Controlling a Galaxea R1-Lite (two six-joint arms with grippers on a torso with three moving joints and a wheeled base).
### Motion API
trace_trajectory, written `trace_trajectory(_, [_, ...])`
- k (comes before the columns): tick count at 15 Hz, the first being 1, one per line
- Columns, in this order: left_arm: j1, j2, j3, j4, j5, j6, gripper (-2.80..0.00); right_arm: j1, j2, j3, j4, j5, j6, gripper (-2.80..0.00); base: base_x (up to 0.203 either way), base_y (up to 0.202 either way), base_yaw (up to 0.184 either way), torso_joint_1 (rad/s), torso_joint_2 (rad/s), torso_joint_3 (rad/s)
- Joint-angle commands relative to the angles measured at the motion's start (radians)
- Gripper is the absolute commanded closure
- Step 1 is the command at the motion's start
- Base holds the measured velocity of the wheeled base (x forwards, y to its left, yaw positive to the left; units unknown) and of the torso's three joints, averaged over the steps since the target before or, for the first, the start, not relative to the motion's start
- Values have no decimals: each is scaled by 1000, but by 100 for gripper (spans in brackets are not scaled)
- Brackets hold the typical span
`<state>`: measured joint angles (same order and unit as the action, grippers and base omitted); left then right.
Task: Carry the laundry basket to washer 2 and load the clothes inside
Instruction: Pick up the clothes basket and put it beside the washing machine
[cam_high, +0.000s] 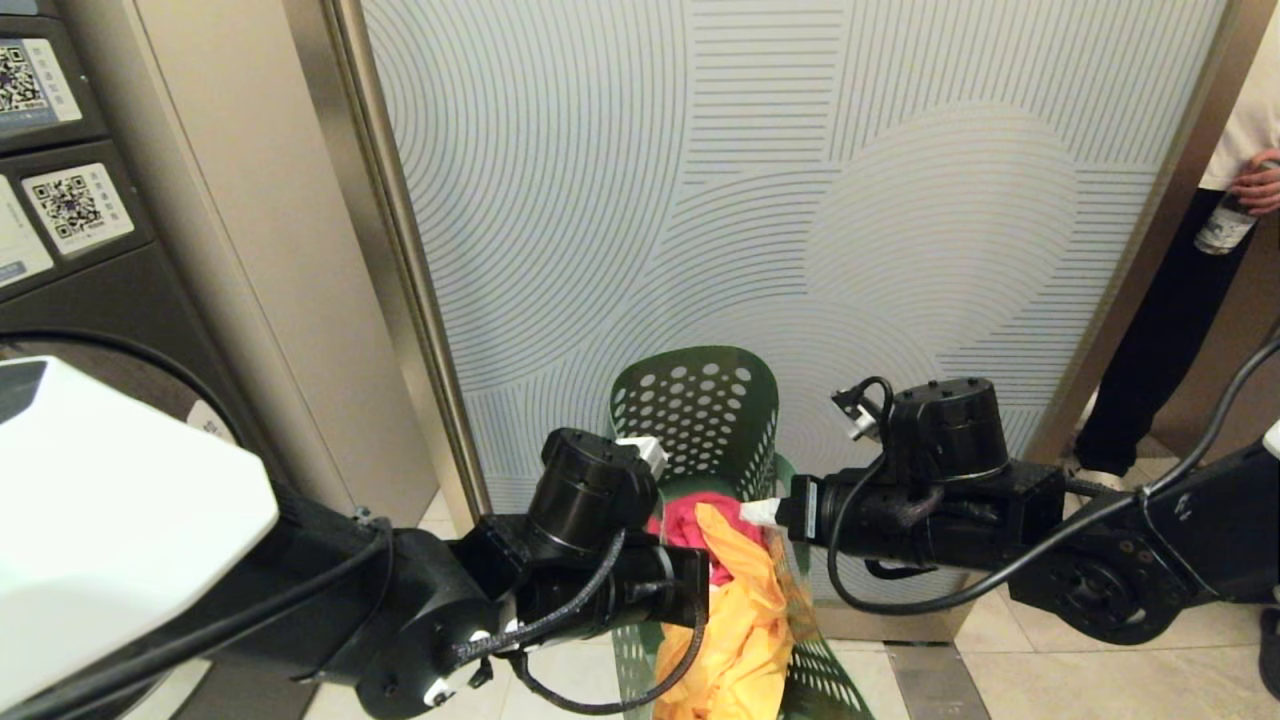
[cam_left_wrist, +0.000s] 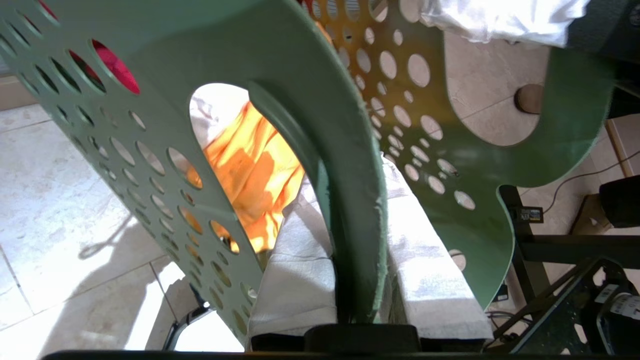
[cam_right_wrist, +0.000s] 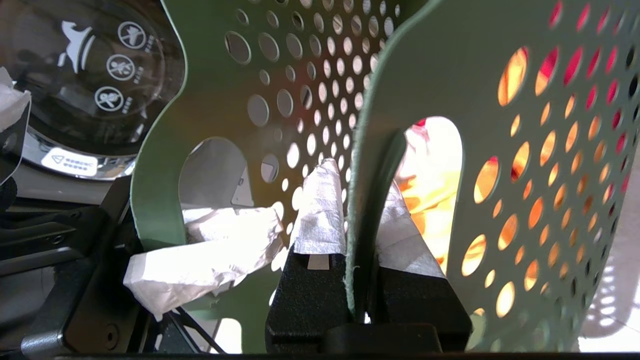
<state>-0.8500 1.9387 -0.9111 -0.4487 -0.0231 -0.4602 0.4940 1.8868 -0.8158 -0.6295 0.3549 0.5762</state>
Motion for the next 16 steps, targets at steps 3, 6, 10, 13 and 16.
trace_trajectory(3, [0,-1,-3,-5,0,-3,0,4,3,28,-56,-1,4,0,0,0,0,0,0,0])
trace_trajectory(6, [0,0,-3,-5,0,-3,0,5,3,33,-65,-1,4,0,1,-5,24,-1,0,1])
trace_trajectory(10, [0,3,-5,-5,0,-3,0,5,3,38,-65,-1,5,0,1,-12,165,1,3,2])
trace_trajectory(13, [-1,6,-6,-5,0,-3,0,5,3,40,-65,-1,5,0,1,-7,176,6,2,5])
trace_trajectory(16, [-1,11,-8,-7,-1,-3,0,3,5,41,-65,-1,5,0,2,-9,175,3,-2,4])
